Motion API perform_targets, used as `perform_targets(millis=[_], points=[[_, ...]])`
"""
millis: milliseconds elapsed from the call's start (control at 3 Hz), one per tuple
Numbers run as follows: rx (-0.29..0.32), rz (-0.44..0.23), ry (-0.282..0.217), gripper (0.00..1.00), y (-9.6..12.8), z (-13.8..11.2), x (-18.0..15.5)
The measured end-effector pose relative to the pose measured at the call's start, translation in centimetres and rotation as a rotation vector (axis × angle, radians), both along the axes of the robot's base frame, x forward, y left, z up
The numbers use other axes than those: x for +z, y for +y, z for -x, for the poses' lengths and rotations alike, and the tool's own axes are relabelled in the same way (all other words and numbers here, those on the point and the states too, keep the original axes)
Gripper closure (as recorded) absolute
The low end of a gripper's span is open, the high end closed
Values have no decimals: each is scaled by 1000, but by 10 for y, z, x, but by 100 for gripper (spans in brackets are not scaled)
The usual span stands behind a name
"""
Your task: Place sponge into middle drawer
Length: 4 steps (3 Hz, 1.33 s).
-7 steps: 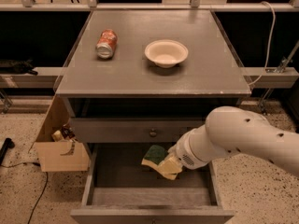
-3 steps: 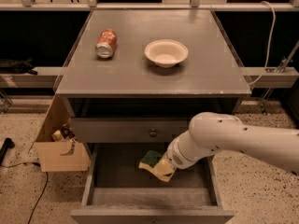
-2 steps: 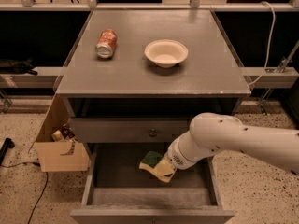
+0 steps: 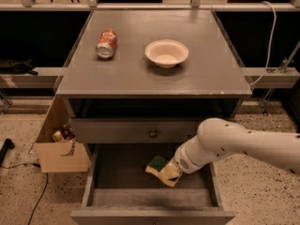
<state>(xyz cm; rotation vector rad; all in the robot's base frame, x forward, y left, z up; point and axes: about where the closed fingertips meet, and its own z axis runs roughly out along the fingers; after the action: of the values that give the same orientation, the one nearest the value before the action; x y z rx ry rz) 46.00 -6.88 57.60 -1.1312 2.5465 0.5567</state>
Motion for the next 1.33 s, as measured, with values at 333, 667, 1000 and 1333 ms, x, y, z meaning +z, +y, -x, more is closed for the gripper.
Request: perform_targets(millis=[333, 667, 1000, 1333], points=[[-65, -41, 45, 100, -14, 0, -31], [-65, -41, 45, 100, -14, 0, -31], [-76, -38, 67, 100, -8, -3, -48], [-121, -34, 103, 100, -9, -10, -83]])
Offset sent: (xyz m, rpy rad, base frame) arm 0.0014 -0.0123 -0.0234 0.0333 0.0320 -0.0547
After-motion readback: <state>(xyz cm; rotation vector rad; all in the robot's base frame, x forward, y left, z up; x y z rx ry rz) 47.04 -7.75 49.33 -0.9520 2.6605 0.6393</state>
